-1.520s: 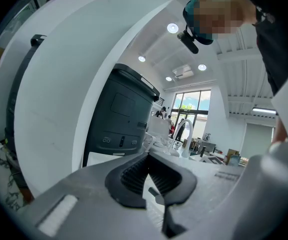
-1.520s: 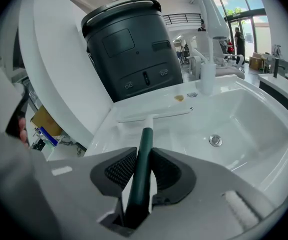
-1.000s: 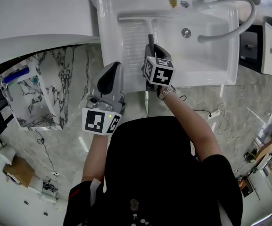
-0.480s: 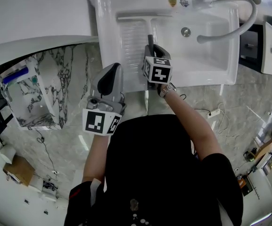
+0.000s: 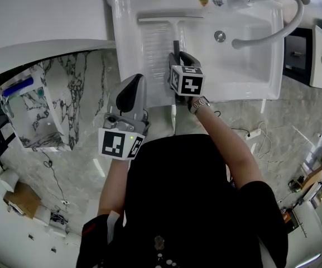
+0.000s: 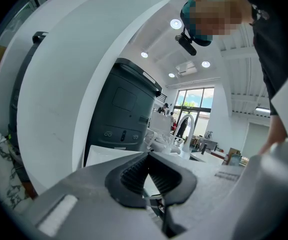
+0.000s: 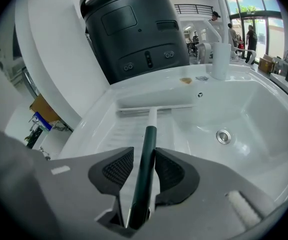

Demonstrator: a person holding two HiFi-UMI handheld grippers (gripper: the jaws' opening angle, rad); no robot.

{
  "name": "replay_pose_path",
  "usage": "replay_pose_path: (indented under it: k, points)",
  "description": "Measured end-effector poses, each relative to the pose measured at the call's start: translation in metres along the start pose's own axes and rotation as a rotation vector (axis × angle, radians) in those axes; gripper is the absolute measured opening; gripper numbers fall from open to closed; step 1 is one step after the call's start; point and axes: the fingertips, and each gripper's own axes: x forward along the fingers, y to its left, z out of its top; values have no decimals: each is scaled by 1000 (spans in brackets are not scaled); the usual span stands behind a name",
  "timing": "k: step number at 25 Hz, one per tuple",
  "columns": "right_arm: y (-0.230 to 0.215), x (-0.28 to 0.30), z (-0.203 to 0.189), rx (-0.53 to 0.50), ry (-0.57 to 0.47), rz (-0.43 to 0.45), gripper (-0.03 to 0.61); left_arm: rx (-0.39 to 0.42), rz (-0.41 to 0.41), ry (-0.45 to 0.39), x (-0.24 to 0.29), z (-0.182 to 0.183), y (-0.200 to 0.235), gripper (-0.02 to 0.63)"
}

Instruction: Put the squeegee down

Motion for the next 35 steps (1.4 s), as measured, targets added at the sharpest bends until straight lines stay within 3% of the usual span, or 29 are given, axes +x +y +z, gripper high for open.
replay_pose_path:
  k: [11,19,35]
  points:
    - [6,-28,6,-3,-69,46,149,14,-3,-14,-7,1,-12,2]
    - [0,-60,8,-12,-116,49,6,20,-25,-26,-9,1,-28,2]
    - [32,-139,39,-48,-241,144,2,58,-47,-70,-19,22,-52,2]
